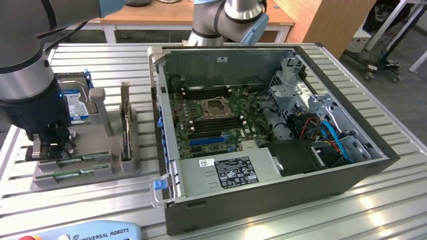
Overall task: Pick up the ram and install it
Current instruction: 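Pick up the ram and move it above insertion slot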
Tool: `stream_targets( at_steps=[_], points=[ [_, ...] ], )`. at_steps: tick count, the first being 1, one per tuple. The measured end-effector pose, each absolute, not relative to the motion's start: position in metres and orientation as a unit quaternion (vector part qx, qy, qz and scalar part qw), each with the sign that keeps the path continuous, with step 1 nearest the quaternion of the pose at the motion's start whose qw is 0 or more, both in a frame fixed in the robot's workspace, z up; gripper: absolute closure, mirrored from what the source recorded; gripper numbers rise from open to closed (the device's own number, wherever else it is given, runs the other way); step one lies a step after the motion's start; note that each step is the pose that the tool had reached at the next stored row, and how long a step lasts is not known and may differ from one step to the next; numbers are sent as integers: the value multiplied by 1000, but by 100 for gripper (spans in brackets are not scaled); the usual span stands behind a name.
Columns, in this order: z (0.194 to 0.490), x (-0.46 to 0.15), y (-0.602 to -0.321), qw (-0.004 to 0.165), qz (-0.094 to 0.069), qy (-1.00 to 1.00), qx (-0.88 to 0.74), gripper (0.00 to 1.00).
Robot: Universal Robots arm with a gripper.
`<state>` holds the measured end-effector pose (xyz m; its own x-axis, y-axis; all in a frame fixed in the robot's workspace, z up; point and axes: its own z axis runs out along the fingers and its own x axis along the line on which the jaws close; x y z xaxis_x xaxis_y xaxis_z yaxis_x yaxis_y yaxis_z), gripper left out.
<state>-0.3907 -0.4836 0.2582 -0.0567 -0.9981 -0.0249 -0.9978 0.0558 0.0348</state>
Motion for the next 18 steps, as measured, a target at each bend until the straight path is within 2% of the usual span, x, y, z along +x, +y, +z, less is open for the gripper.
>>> stream_targets(
  at_steps=[18],
  points=[
    [253, -391, -486, 3, -21, -727, 687, 70]
  ],
)
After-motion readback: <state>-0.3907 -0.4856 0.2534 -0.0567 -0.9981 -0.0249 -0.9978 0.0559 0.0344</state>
